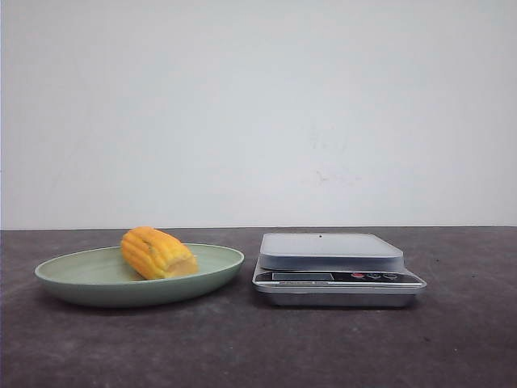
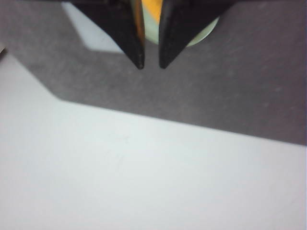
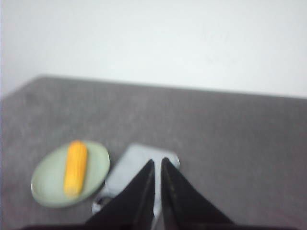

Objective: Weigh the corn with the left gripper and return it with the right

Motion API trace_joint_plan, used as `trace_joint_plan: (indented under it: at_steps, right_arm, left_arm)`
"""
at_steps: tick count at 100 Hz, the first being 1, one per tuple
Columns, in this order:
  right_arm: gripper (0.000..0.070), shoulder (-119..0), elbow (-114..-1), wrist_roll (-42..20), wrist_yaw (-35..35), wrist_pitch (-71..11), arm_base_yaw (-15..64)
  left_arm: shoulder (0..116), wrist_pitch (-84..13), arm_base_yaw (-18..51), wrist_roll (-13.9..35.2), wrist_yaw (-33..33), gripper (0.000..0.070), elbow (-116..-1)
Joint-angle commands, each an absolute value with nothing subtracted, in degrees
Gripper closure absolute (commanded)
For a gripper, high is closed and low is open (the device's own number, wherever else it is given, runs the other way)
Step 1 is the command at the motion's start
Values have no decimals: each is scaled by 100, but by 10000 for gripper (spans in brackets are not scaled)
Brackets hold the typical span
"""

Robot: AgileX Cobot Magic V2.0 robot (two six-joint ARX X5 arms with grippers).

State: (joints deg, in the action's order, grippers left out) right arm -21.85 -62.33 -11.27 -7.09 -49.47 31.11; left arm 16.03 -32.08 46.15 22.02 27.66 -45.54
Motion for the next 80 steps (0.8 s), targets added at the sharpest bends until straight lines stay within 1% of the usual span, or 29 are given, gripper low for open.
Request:
trace_joint_plan:
  at_steps: [1, 8, 22, 61, 75, 80]
  right_arm:
    - [686, -2235, -6055, -1492, -703, -4381, 3146]
    - [686, -2252, -5872, -1761, -705, -4080, 3146]
    - [686, -2309, -5817, -1798, -709, -3999, 3146]
    - [686, -2307, -5819, -1798, -753, -3916, 3146]
    - [686, -2307, -5819, -1798, -751, -3916, 3146]
    - [686, -2307, -5819, -1798, -749, -3916, 3146]
  left_arm:
    - [1800, -2867, 4657, 2147, 2742, 672, -4547]
    - [1994, -2768, 4657, 2156, 2740, 620, -4550]
    - [2180, -2766, 4657, 2154, 2738, 621, -4550]
    - [2163, -2764, 4657, 2150, 2738, 621, -4550]
    - [2108, -2770, 4635, 1793, 2755, 621, -4547]
    - [2032, -2742, 4484, 1409, 2803, 622, -4547]
